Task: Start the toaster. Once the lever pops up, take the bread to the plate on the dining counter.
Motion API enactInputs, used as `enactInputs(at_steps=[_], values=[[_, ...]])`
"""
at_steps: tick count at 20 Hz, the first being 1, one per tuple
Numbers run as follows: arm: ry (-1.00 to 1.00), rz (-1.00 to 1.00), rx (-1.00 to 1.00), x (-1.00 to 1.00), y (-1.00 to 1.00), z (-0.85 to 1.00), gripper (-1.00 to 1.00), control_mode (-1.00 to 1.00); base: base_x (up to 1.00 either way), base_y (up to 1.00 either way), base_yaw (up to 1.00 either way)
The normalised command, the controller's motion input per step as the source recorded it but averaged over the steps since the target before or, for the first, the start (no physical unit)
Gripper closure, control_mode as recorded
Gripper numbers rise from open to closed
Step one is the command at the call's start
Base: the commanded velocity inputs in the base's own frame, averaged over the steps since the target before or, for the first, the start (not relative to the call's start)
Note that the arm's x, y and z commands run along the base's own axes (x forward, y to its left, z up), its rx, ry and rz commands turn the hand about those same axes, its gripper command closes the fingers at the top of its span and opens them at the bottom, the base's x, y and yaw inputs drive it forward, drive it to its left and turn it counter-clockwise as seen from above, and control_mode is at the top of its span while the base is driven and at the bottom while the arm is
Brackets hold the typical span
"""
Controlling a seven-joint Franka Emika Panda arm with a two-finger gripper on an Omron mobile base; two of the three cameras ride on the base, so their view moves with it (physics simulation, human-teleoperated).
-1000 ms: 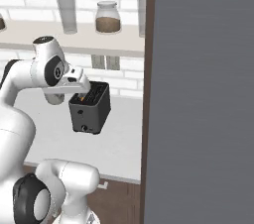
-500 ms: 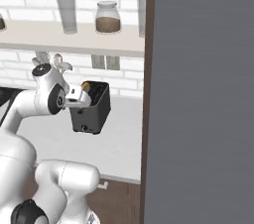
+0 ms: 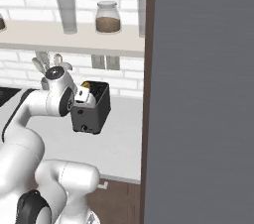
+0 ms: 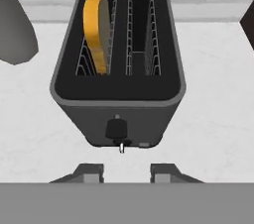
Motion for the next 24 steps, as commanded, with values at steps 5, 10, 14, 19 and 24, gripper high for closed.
enactInputs(at_steps=[5, 10, 14, 19, 24], values=[[0.0, 0.0, 0.01, 0.17, 0.08, -0.3, 1.0, -1.0, 0.0, 0.0, 0.0], [-0.05, -0.01, 0.0, 0.0, 0.03, -0.46, 1.0, -1.0, 0.0, 0.0, 0.0], [-0.04, 0.0, 0.0, 0.07, 0.04, -0.24, 1.0, -1.0, 0.0, 0.0, 0.0], [-0.03, 0.0, 0.0, 0.19, 0.07, -0.1, 1.0, -1.0, 0.0, 0.0, 0.0], [-0.01, -0.01, 0.0, 0.2, 0.0, 0.0, 1.0, -1.0, 0.0, 0.0, 0.0]])
